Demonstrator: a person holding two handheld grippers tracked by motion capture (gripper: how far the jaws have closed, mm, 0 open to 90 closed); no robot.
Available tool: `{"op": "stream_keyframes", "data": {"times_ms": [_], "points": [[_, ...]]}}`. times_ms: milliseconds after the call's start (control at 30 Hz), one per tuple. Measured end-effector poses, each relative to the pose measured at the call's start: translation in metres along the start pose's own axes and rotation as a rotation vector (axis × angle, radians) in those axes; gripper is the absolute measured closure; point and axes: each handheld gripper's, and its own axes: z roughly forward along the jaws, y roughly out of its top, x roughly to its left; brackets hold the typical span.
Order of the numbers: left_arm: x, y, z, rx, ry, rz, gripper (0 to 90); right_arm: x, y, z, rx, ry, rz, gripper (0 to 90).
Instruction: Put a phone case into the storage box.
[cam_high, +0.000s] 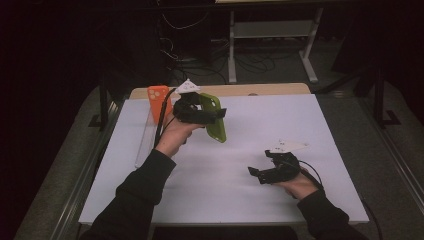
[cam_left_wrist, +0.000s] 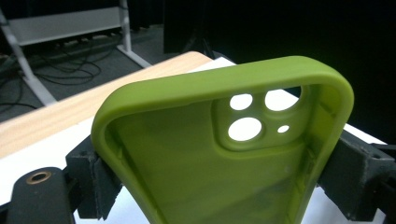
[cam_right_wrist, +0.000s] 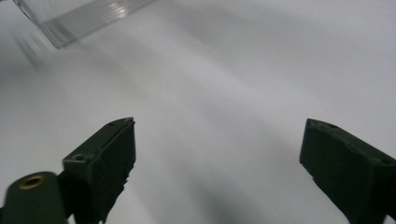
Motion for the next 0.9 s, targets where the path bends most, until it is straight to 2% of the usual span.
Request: {"op": "stream_keyframes", "data": {"times_ms": [167,367,533,600,900], "points": [[0.01,0.009,-0.012,-0.011,0.032,0.011,12.4,-0.005,-0.009,-0.009,0.005,-0.012,-0.012,0.0],[0.028,0.016,-0.03,-0.024,0.087,0.003,12.4,-0.007,-0.016,-0.013,0.015,-0.035,-0.03,0.0],[0.045,0.021,-0.044,-0.029,0.147,0.0,12.4,-0.009,-0.023,-0.015,0.029,-0.029,-0.045,0.0],[0.051,0.022,-0.05,-0.025,0.175,0.003,12.5,-0.01,-0.025,-0.016,0.037,-0.032,-0.034,0.0],[0.077,0.017,-0.063,-0.016,0.303,-0.01,12.5,-0.014,-0.034,-0.022,0.057,-0.029,-0.039,0.0]]}}
